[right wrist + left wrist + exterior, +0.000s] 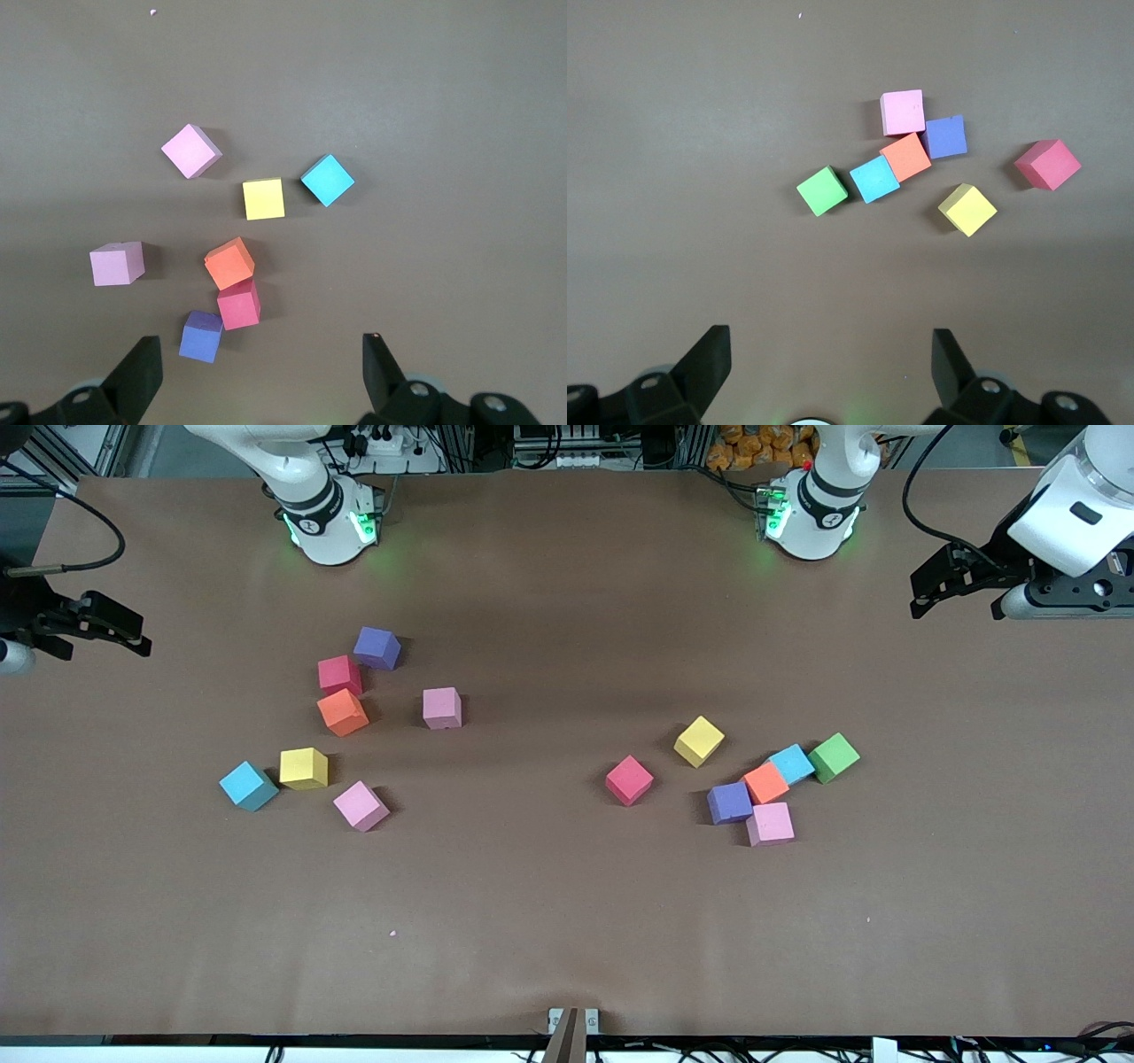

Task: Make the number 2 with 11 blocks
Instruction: 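Grasp the orange and pink blocks with the right and left grippers, then place the pink block with the left gripper while the right gripper carries orange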

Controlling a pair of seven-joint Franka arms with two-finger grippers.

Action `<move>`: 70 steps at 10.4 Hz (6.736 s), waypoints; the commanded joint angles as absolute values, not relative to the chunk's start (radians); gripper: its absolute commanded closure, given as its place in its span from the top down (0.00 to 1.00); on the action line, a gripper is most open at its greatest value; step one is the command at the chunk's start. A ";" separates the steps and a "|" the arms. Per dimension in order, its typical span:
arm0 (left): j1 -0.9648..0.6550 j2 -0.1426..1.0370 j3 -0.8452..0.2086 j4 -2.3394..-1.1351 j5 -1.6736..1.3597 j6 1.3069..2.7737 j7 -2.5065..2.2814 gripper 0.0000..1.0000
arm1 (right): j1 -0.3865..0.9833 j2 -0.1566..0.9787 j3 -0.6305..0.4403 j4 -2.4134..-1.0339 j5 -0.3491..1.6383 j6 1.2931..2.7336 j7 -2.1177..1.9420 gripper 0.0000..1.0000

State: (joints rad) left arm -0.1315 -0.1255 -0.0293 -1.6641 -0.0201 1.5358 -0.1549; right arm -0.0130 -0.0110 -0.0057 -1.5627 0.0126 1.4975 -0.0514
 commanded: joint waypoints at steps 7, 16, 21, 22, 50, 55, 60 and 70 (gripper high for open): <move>-0.163 0.024 -0.032 -1.687 0.008 1.676 -0.135 1.00 | 0.026 0.037 -0.012 -1.702 0.021 1.656 -0.057 1.00; -0.250 0.463 -0.021 -1.677 0.037 2.170 -0.506 1.00 | 0.162 0.167 -0.011 -1.980 0.020 1.949 -0.058 1.00; -0.252 0.635 -0.005 -1.596 0.060 2.266 -0.480 1.00 | 0.163 0.202 -0.009 -2.043 0.026 2.025 -0.291 1.00; -0.252 0.656 -0.005 -1.576 0.060 2.266 -0.463 1.00 | 0.126 0.240 -0.009 -2.046 0.049 2.051 -0.375 1.00; -0.267 0.414 -0.438 -1.598 0.043 1.807 -0.826 0.46 | 0.161 0.270 -0.014 -2.408 0.137 2.484 -0.437 0.19; -0.403 0.454 -0.589 -1.673 0.020 1.839 -1.268 0.45 | 0.201 0.219 -0.011 -2.369 0.135 2.445 -0.520 0.23; -0.547 0.521 -0.610 -1.840 0.057 2.144 -1.393 0.48 | 0.236 0.202 -0.011 -2.318 0.133 2.445 -0.890 0.25; -0.558 0.611 -0.629 -1.919 0.230 2.226 -1.236 0.49 | 0.432 0.158 -0.009 -2.315 0.037 2.385 -1.074 0.28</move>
State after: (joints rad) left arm -0.5637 0.6206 -0.6173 -1.8954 0.1968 2.2163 -1.2452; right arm 0.4123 0.1906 -0.0029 -2.3079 0.0534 2.4093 -1.0699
